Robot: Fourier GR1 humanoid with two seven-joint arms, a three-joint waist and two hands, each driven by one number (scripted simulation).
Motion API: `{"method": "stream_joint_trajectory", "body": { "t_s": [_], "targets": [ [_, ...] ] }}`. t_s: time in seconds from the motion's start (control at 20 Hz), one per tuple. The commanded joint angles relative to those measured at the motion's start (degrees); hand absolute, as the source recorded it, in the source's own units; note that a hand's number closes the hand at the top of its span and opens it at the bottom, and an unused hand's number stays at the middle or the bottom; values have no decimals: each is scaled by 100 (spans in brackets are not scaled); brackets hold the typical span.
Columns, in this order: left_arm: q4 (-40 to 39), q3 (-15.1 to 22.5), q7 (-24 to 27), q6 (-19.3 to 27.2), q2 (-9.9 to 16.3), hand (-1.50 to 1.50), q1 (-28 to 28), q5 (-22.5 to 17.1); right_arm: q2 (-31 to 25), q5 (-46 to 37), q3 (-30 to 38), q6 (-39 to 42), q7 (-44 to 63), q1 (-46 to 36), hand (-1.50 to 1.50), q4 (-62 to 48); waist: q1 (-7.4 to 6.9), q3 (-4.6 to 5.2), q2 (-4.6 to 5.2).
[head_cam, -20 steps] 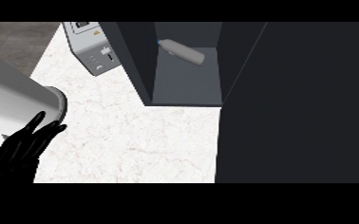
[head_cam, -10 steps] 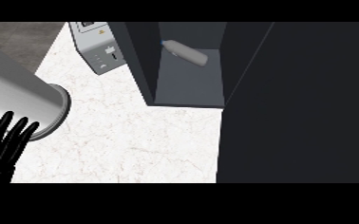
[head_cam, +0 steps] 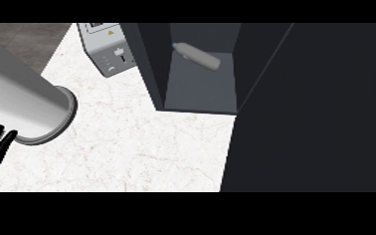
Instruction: Pick up the bottled water, place it into the cabinet and close the cabinet
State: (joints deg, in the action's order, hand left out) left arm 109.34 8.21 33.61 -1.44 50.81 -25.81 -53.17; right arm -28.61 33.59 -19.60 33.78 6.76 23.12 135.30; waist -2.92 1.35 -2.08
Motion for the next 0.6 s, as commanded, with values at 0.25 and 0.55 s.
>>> {"method": "stream_joint_trajectory", "body": {
  "t_s": [0.25,0.55],
  "targets": [
    [-71,-373,94,-472,251,-150,-373,-180,491,-915,-987,-1247,1146,-1210,150,697,-160,-1,29],
    [-71,-655,137,-798,398,-150,-491,-369,1136,-889,-1413,-2012,1653,-2262,150,347,-256,-21,59]
  ]
}}
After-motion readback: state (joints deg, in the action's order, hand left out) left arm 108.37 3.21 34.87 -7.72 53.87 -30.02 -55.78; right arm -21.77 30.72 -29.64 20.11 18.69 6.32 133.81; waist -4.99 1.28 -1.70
